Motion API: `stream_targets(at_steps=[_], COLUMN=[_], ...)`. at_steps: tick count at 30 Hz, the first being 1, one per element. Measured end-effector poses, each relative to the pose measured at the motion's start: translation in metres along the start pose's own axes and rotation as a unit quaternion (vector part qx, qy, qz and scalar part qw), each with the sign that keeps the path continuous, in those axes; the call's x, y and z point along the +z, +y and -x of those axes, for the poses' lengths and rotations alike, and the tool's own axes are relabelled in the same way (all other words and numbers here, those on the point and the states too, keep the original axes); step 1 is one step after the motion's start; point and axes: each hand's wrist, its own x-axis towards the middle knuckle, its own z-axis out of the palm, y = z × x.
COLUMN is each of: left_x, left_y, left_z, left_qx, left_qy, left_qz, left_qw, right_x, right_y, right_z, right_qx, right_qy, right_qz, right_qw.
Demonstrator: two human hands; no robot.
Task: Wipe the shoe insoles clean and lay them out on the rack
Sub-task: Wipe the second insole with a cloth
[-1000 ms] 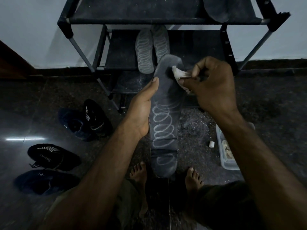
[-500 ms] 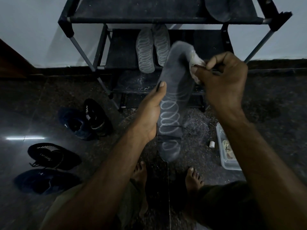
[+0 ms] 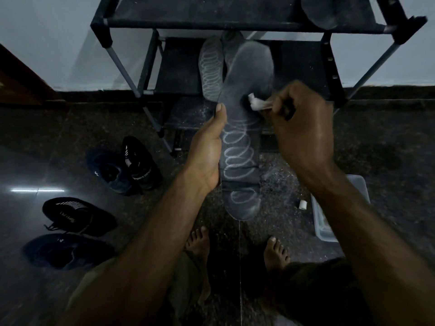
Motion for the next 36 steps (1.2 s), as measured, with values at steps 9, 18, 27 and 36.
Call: stream_targets(at_steps=[9,18,27,36], left_x=[0.001,-0.004,-0.003,0.000], left_y=[0.003,0.006,0.000,0.000], left_z=[0.002,0.000,-0.004,-0.002], left_qx=[-0.012,-0.006,-0.016,-0.017], left_qy=[0.003,0.004,0.003,0.004], left_qz=[0.016,0.028,0.000,-0.011], left_qw=[1.000,1.000,1.000,1.000], right_x=[0.002,0.000,-0.002,0.004], right_y=[-0.009,-0.023,-0.011,-0.012], right_z=[0.004,0.007,0.004,0.006], right_qx=[-0.032,-0.046,-0.004,-0.023], right_qy=[-0.076,-0.187,-0.082,-0.061], right_qz=[-0.006,-0.005,0.011,0.023], right_qw=[0.997,0.981,0.997,0.998])
